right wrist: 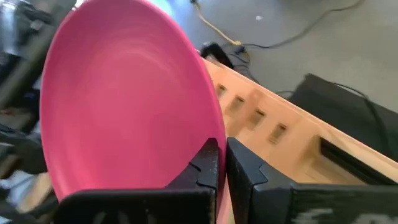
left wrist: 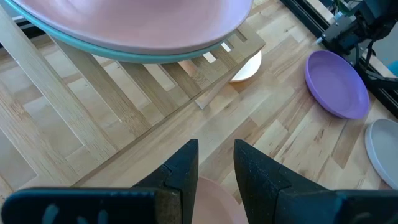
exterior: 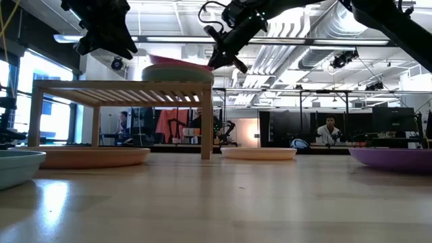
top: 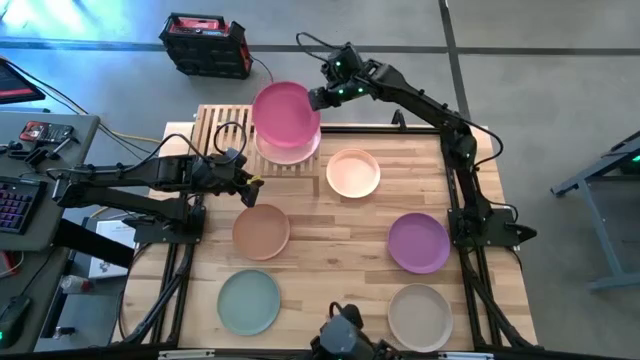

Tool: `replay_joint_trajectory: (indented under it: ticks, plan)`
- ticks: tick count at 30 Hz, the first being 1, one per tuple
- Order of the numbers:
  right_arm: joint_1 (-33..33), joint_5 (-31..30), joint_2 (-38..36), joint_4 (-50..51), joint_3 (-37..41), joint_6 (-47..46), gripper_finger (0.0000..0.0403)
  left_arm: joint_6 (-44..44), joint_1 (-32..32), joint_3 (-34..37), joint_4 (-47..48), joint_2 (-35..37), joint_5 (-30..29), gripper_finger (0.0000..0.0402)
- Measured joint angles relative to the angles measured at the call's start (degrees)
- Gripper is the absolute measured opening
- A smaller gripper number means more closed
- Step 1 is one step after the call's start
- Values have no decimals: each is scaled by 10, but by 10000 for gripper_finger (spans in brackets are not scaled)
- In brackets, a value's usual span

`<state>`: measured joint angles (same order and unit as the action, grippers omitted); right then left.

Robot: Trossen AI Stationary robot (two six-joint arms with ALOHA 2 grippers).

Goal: Place and stack plates onto a shelf
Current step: Stack the pink plate on top of the brown plate on the shelf

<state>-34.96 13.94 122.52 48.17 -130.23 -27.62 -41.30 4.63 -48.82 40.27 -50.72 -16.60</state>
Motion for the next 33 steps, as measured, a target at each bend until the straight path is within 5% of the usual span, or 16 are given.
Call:
replay_joint_trajectory:
  ticks: [33]
  plan:
    - [33,-7,12,39,0,43,14,0,0,0,2,0,10,90]
